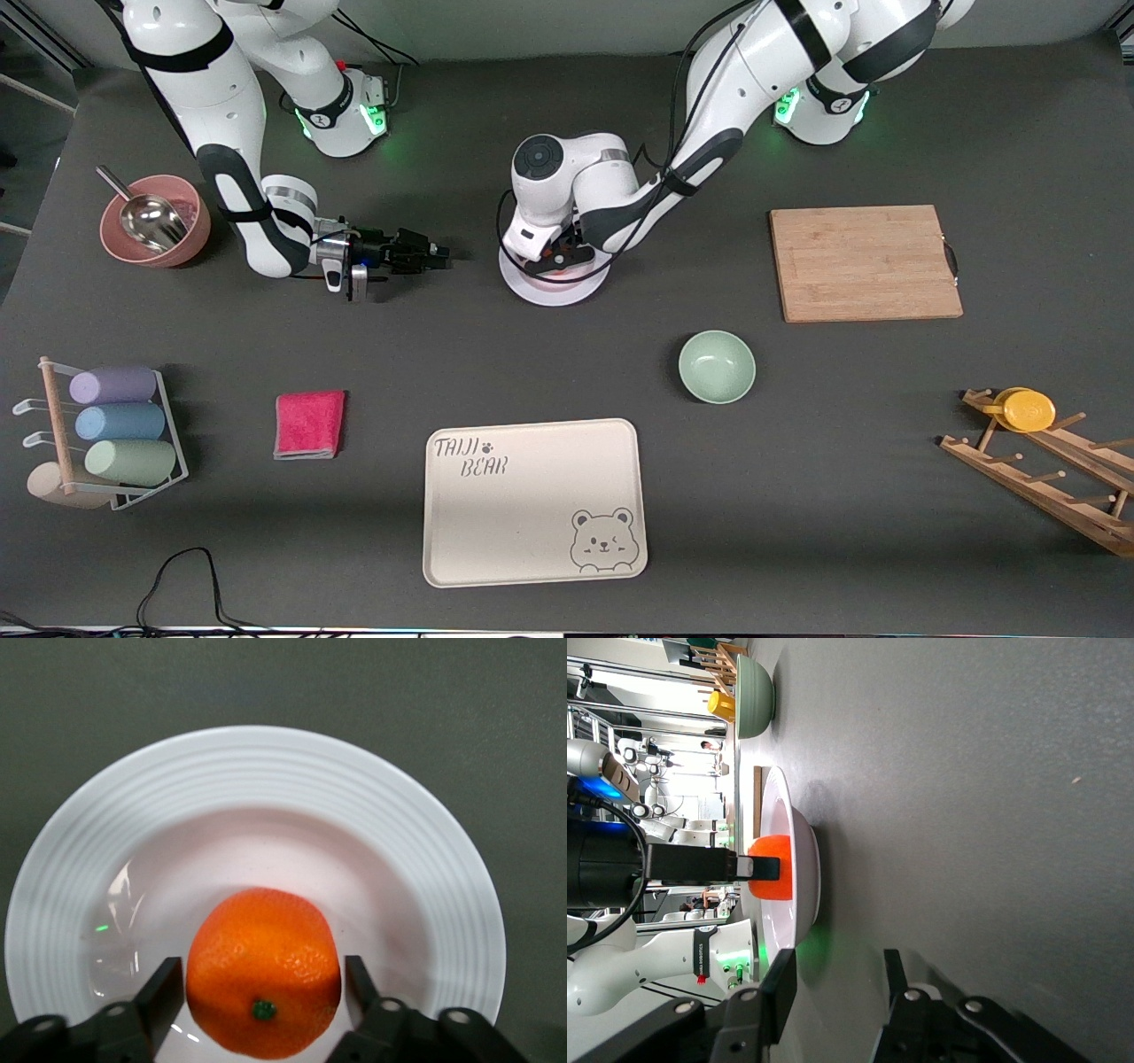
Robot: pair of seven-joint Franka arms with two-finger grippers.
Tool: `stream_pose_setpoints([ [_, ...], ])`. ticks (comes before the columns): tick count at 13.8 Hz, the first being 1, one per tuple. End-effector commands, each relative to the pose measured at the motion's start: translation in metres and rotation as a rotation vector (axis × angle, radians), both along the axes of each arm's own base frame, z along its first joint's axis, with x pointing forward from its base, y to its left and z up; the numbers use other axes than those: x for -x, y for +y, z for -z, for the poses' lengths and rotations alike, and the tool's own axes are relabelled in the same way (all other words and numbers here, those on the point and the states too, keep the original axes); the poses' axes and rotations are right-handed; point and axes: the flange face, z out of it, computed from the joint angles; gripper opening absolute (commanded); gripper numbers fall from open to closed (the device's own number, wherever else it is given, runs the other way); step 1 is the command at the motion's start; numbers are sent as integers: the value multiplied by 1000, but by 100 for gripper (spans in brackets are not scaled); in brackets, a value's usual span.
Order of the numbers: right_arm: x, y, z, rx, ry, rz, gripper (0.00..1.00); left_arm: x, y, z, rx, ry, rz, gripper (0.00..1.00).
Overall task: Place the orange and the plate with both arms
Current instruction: 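Lower the orange onto the white plate and open the left gripper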
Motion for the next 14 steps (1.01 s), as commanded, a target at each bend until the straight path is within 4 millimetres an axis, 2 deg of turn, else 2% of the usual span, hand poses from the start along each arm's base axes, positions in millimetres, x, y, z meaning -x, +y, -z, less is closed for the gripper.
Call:
stream_pose_setpoints([
  [1, -1, 1, 4, -12, -22, 11, 47, -10, -3, -19, -2, -51, -11, 100],
  [4, -1, 1, 4, -12, -22, 11, 47, -31, 8, -57, 17, -100, 7, 100],
  [6, -1, 2, 4, -14, -22, 14, 47, -49, 24, -88, 26, -102, 23, 100],
  [7, -2, 3, 4, -15, -25, 23, 47, -57, 32, -110, 37, -103, 47, 100],
  [8, -2, 5, 4, -16, -26, 30, 47, -74, 50, -126, 25, -123, 69, 100],
  [9, -2, 6, 5, -19, -25, 36, 47, -85, 65, -145, 21, -137, 88, 100],
  [11, -4, 15, 4, -24, -31, 33, 47, -103, 108, -186, 29, -122, 131, 100],
  [14, -6, 42, 5, -36, -44, 53, 47, -139, 186, -240, 37, -130, 169, 100],
])
